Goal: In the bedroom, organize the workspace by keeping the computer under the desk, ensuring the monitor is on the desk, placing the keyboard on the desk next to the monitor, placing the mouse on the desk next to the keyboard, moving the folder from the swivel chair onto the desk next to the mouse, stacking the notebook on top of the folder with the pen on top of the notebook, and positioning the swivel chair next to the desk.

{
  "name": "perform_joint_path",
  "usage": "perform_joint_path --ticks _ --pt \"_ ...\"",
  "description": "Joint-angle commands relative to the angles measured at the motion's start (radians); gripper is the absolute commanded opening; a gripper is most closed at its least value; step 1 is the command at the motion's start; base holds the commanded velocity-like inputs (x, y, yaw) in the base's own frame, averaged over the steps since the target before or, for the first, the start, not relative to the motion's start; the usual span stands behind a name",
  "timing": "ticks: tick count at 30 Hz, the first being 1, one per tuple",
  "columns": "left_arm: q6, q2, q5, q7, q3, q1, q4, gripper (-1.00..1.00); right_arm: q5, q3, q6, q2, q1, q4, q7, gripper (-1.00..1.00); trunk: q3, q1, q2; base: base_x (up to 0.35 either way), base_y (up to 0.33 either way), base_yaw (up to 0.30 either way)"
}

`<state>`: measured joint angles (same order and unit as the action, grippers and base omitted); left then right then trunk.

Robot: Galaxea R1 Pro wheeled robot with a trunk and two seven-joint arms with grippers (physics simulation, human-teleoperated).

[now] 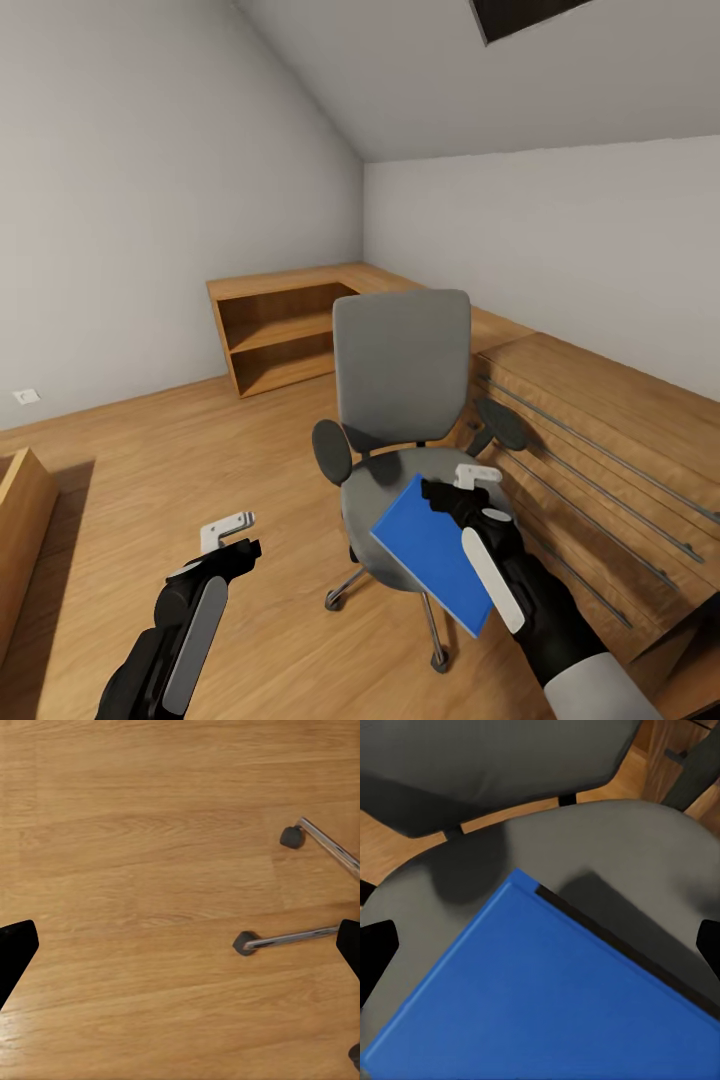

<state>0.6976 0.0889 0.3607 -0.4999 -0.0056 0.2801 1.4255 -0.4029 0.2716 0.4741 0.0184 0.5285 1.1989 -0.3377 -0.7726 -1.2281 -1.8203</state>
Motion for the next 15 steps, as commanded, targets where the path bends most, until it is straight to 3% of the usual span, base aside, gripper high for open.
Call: perform_joint_path --ticks 1,6,15 --pt "0.002 0.000 0.010 -0.009 -0.001 0.001 0.001 1.00 -0.010 0.003 0.002 0.001 0.001 0.003 -0.010 1.00 -0.001 0.000 0.000 0.000 0.000 0.000" --pt "-0.001 0.000 0.010 -0.011 -0.001 0.001 0.001 1.00 -0.010 0.003 0.001 0.002 0.001 0.007 -0.011 1.00 -0.001 0.000 0.000 -0.066 0.038 0.000" --pt "-0.001 0.000 0.010 -0.011 -0.001 0.001 0.001 1.00 -0.010 -0.021 -0.001 0.001 0.001 -0.003 -0.012 1.00 -0.001 0.000 0.000 -0.272 0.196 -0.216"
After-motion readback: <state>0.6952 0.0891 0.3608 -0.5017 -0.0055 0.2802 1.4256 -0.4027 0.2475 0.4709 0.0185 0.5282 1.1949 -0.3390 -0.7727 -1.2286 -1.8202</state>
